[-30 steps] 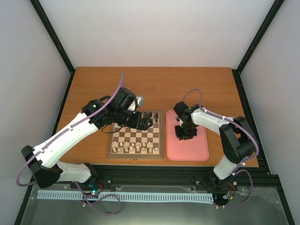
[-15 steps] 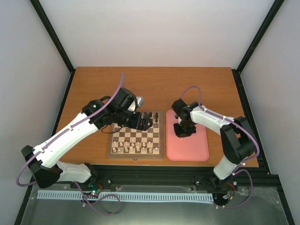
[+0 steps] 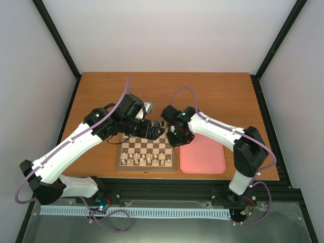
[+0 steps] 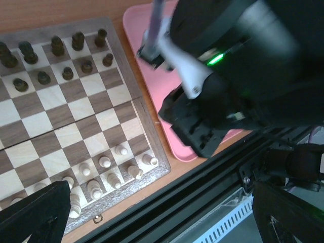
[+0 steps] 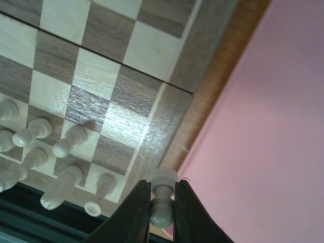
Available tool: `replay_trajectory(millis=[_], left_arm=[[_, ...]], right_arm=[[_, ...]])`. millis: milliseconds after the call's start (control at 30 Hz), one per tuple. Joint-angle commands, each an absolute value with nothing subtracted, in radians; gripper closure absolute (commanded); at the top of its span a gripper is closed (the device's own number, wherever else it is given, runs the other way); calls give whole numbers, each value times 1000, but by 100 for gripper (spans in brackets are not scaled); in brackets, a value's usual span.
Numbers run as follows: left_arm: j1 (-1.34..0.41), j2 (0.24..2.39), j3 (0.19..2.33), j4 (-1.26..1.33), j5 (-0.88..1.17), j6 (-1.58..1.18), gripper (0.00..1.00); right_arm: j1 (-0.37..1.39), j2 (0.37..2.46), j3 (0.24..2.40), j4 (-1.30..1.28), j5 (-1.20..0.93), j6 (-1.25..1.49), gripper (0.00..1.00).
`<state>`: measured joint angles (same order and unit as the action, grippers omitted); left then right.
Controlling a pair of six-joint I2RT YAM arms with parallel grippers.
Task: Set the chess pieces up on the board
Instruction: Pick up the chess piece from the storage box, then place the chess piece on the chessboard.
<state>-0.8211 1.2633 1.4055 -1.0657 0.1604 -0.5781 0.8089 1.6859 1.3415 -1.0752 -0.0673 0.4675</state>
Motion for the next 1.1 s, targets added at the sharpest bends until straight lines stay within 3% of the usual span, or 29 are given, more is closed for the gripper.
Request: replay_trajectory(millis=[0,467,1067], left_arm=[[-827,1198,1473,-1101,79,-583,0],[-826,1062,1455,-1124,-84,-595,0],[-826,1065,1436,-1115,-87,-589,0]], right_arm=[[874,1777,1405,-1111,-80,513,87],[944,1888,1462,-1124,-68,538,87],[976,1904,1384,-1051,-18,584,86]])
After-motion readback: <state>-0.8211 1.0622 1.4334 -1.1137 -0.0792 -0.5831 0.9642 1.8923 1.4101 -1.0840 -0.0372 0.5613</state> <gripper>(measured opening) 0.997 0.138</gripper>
